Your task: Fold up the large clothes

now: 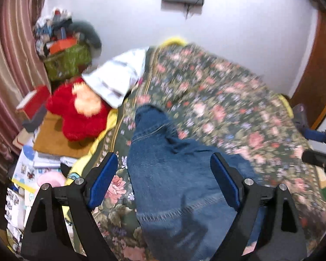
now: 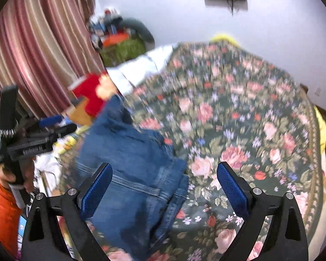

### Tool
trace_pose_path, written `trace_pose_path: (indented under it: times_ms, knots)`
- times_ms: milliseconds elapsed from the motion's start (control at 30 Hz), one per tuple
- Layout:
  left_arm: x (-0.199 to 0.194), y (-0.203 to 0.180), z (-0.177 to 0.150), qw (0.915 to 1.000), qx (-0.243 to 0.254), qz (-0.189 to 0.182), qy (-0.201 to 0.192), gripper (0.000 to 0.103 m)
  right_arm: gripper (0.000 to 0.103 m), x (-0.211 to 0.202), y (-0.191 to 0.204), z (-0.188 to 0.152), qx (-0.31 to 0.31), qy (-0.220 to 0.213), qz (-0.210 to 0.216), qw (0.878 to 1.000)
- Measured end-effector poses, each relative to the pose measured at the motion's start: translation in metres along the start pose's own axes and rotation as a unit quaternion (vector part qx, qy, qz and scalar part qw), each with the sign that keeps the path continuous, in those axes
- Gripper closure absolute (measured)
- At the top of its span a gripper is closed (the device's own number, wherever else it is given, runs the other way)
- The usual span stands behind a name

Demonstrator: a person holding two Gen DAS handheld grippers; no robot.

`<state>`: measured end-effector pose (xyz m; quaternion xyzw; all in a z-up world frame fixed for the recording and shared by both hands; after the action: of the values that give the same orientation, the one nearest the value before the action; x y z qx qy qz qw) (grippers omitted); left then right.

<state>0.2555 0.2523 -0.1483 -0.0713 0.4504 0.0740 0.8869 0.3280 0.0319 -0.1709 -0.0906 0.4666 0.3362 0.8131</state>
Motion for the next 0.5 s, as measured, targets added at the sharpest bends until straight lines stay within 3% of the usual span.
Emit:
trace_pose_path:
  times_ms: [200, 367, 500]
  knots:
    - [-0.1, -0.019, -0.011, 0.9948, 0.009, -0.01, -0.101, 0.015, 0.007, -0.095, 0.034, -0.006, -0.012, -0.106, 0.016, 0.994]
    - [-0.181, -0.039, -0.039, 0.9807, 0.004, -0.014, -0.195, 0.015, 0.007, -0.167, 0.058, -0.026, -0.022, -0.196, 0.013, 0.98]
    - [-0.215, -0.052, -0.069, 0.9703, -0.013, 0.002, -0.242, 0.015, 0.007, -0.205, 0.076, -0.052, -0.024, -0.249, 0.008, 0.968]
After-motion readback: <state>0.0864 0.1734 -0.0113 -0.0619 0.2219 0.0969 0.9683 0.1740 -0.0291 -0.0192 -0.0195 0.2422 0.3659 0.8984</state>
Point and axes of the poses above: each gripper's, at about its wrist camera, not at the fingertips, and x roughly the way its jaws point, y to its left, z to its top, the point moved 6 cm from there along x, roughly the way its jaws point, and after that the axes turned 12 degrees about y, right-handed, at the moved point
